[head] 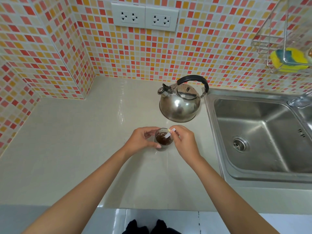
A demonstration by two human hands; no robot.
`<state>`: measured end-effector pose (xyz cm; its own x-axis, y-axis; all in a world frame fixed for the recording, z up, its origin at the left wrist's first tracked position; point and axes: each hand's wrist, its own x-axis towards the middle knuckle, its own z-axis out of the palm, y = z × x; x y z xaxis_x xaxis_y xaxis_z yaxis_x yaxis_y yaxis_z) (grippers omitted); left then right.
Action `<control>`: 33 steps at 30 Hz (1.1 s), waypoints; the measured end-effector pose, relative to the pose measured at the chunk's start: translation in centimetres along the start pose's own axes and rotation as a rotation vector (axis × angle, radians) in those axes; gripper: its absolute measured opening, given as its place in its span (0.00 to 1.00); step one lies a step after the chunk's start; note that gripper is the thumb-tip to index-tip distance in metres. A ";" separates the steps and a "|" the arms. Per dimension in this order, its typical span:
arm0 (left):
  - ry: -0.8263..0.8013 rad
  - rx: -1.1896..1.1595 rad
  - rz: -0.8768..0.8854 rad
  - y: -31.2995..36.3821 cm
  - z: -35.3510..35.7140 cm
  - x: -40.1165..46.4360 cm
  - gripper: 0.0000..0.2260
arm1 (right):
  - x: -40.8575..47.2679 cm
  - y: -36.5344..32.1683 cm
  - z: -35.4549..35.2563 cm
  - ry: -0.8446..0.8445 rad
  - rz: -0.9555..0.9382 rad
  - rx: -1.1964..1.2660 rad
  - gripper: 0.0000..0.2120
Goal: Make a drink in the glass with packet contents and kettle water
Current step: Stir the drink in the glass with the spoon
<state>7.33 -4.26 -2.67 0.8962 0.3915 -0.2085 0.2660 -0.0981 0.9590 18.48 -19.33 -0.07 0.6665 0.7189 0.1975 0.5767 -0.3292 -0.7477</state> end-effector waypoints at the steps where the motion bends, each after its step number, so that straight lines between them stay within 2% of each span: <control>1: -0.003 0.000 0.001 0.0 0.0 0.0 0.29 | 0.1 0.2 -0.2 0.018 -0.001 -0.013 0.09; 7: -0.008 0.010 0.014 0.1 0.0 0.0 0.28 | -0.6 0.1 0.4 0.030 0.105 0.045 0.08; 14: -0.013 0.011 0.007 -0.1 0.0 0.0 0.29 | 0.0 0.2 0.0 0.050 0.021 -0.051 0.10; 16: -0.009 0.011 -0.004 -0.1 0.0 0.1 0.28 | -0.4 0.2 0.2 0.085 0.107 -0.005 0.10; 20: -0.001 0.002 -0.012 -0.3 0.0 0.1 0.29 | -0.4 0.2 0.8 0.183 0.390 0.236 0.11; 23: -0.003 0.002 -0.009 -0.3 0.0 0.1 0.29 | -0.3 0.2 0.7 0.253 0.465 0.317 0.10; 28: 0.003 -0.001 -0.002 -0.3 0.0 0.1 0.28 | -0.5 0.3 -0.3 0.288 0.422 0.370 0.09; 33: -0.002 0.003 0.004 -0.3 0.0 0.2 0.28 | -1.3 -0.3 0.4 0.089 0.178 0.173 0.08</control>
<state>7.40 -4.19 -3.00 0.8979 0.3895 -0.2052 0.2635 -0.1020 0.9593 17.24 -19.91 -0.31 0.7937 0.5995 0.1028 0.3626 -0.3307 -0.8713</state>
